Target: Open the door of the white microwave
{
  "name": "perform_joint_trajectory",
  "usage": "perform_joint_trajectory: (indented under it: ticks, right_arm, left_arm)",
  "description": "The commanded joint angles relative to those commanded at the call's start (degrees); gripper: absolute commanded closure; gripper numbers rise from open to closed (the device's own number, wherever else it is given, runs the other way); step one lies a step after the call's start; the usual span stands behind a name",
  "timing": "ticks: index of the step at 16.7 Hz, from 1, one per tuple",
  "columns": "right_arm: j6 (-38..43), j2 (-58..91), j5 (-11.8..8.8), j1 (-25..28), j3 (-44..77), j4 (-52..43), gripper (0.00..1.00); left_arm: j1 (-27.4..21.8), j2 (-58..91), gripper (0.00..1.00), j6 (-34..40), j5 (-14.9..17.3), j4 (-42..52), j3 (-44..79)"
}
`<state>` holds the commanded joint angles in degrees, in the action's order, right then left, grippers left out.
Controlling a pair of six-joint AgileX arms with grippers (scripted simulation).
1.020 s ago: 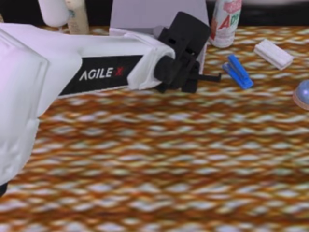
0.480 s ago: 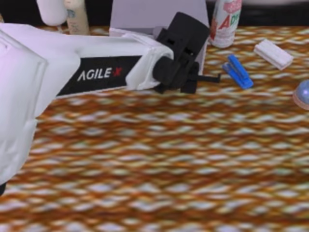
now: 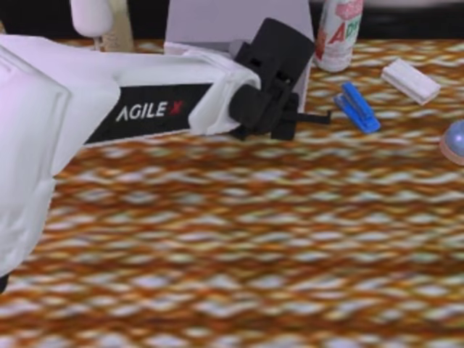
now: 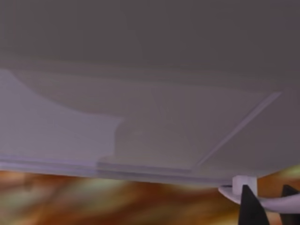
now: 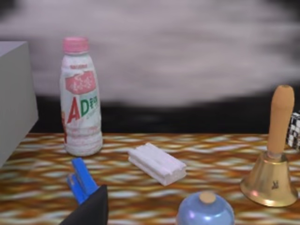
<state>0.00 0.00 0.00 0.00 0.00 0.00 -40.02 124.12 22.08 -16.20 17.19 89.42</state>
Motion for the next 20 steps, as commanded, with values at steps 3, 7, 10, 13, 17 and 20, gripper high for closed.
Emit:
perform_joint_trajectory:
  ticks: [3,7,10,13,17,20]
  right_arm:
    - [0.0,0.0,0.0,0.0,0.0,0.0,0.00]
    - [0.0,0.0,0.0,0.0,0.0,0.0,0.00]
    - [0.0,0.0,0.0,0.0,0.0,0.0,0.00]
    - [0.0,0.0,0.0,0.0,0.0,0.0,0.00]
    - [0.0,0.0,0.0,0.0,0.0,0.0,0.00]
    - [0.0,0.0,0.0,0.0,0.0,0.0,0.00]
  left_arm:
    - [0.0,0.0,1.00,0.0,0.0,0.0,0.0]
    - [0.0,0.0,1.00,0.0,0.0,0.0,0.0]
    - [-0.5,0.1,1.00,0.3,0.4,0.0,0.3]
    - [-0.2,-0.5,1.00,-0.7,0.8,-0.6,-0.9]
    - [0.3,-1.5,1.00,-1.9,1.5,-1.5,-2.5]
    - [0.3,-1.5,1.00,-1.9,1.5,-1.5,-2.5]
